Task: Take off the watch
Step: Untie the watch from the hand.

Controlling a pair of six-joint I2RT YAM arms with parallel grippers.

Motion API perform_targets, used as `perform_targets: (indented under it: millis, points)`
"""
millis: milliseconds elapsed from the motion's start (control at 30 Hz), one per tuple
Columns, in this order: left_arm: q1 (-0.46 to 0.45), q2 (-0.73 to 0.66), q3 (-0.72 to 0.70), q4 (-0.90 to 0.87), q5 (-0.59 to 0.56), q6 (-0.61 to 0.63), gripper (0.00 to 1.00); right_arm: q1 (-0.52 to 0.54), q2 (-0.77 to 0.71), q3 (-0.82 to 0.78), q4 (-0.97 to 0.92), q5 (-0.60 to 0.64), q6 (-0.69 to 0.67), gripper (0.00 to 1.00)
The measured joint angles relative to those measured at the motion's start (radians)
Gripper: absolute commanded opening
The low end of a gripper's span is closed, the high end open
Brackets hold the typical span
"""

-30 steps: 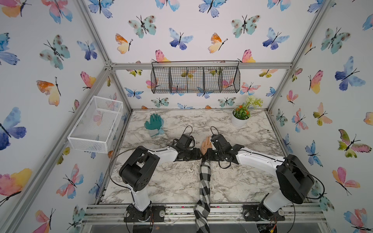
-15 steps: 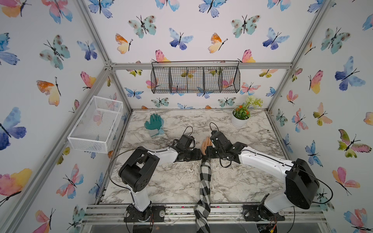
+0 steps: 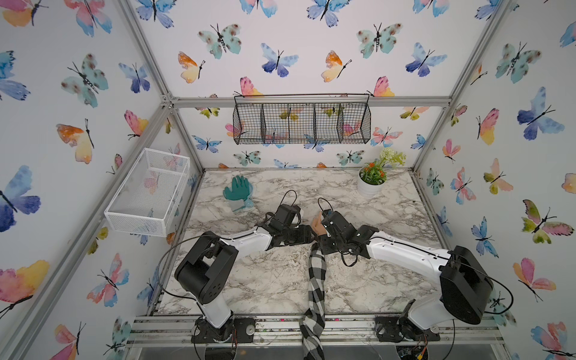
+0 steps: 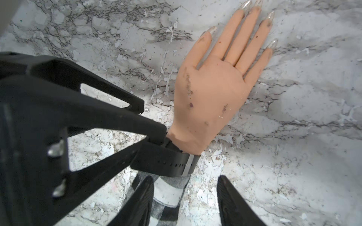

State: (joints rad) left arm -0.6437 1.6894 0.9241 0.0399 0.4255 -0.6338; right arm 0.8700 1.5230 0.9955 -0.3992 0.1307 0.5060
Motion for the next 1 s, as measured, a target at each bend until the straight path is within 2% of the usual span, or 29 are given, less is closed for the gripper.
perform_targets:
  millis: [267, 600, 667, 800, 833, 1000]
  points:
    - [-0.008, 0.000, 0.019, -0.006, 0.008, -0.006, 0.64, 0.045, 0.025, 0.000, 0.047, 0.022, 0.002, 0.58]
    - [-0.015, 0.000, 0.036, -0.010, 0.007, -0.011, 0.64, 0.072, 0.073, 0.000, 0.045, 0.172, 0.087, 0.48]
    - [-0.019, 0.000, 0.037, -0.014, 0.008, -0.011, 0.64, 0.072, 0.073, 0.000, 0.047, 0.194, 0.101, 0.40]
    - [-0.020, 0.000, 0.039, -0.019, 0.010, -0.011, 0.64, 0.072, 0.074, 0.003, 0.050, 0.218, 0.121, 0.07]
    - [-0.020, 0.000, 0.040, -0.021, 0.010, -0.011, 0.65, 0.072, 0.075, 0.005, 0.051, 0.218, 0.124, 0.03]
    - [-0.019, 0.000, 0.043, -0.036, 0.003, -0.010, 0.66, 0.072, 0.077, 0.006, 0.053, 0.217, 0.137, 0.02]
